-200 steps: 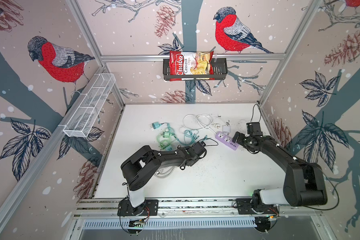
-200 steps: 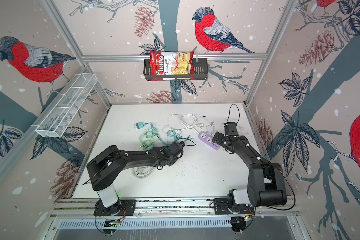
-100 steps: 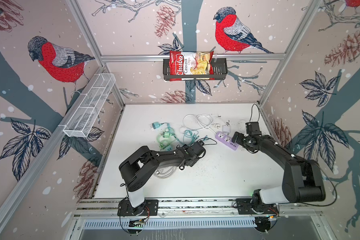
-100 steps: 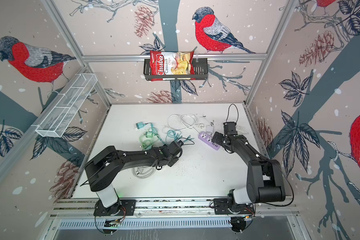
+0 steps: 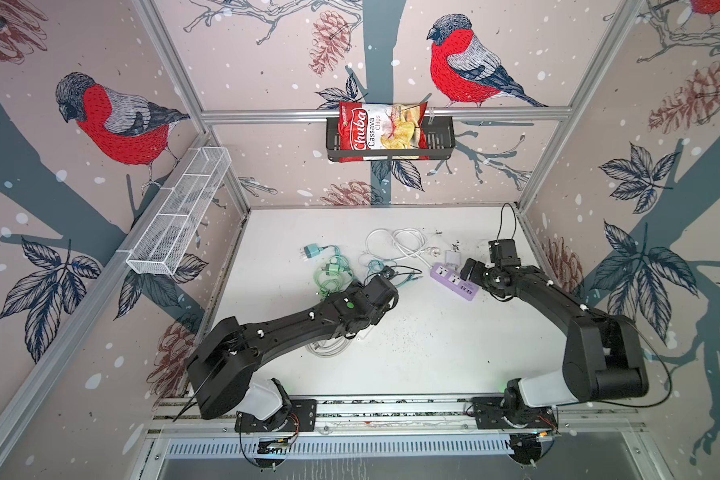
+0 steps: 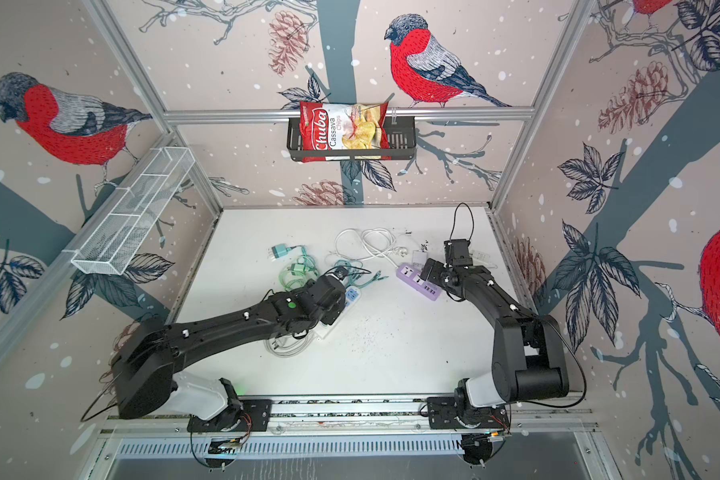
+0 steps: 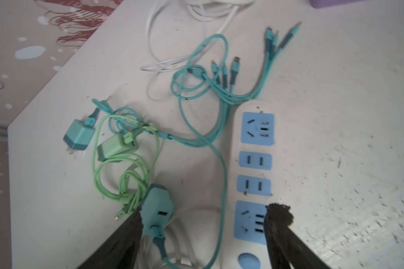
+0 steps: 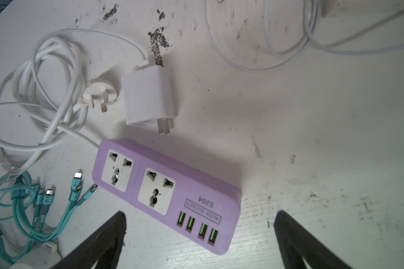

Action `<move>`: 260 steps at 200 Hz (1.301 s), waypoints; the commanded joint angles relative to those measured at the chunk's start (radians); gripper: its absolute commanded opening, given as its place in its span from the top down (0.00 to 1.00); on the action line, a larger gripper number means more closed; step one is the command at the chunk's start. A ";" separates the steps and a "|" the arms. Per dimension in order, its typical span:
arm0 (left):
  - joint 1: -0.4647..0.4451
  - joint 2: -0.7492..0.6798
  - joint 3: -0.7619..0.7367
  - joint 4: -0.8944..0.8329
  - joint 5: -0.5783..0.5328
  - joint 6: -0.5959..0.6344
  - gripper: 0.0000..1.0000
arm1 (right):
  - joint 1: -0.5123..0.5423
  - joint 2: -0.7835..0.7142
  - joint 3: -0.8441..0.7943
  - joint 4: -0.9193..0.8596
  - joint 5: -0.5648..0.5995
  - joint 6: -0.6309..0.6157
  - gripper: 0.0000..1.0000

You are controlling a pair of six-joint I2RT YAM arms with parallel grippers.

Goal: Insert the plug

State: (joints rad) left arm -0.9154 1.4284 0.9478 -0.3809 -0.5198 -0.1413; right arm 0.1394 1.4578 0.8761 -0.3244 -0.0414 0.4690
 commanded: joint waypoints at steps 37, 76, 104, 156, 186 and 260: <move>0.245 -0.141 -0.034 -0.145 0.103 -0.293 0.20 | 0.045 0.006 0.026 0.002 0.016 -0.003 0.00; 0.334 -0.132 -0.052 -0.135 0.237 -0.373 0.23 | 0.093 0.006 0.053 -0.014 0.049 0.003 0.00; 0.356 -0.079 -0.026 -0.134 0.279 -0.453 0.24 | 0.107 0.014 0.061 -0.016 0.051 0.005 0.00; 0.432 -0.009 -0.046 -0.065 0.345 -0.514 0.29 | 0.124 0.021 0.057 -0.015 0.048 0.000 0.01; 0.444 0.027 -0.061 -0.002 0.390 -0.511 0.28 | 0.144 0.040 0.070 -0.027 0.030 -0.013 0.00; 0.490 0.133 -0.054 0.072 0.498 -0.506 0.30 | 0.249 0.094 0.132 -0.058 0.056 -0.018 0.00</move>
State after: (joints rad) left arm -0.4286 1.5375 0.8806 -0.3431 -0.0692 -0.6498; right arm 0.3794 1.5368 0.9936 -0.3725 -0.0044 0.4648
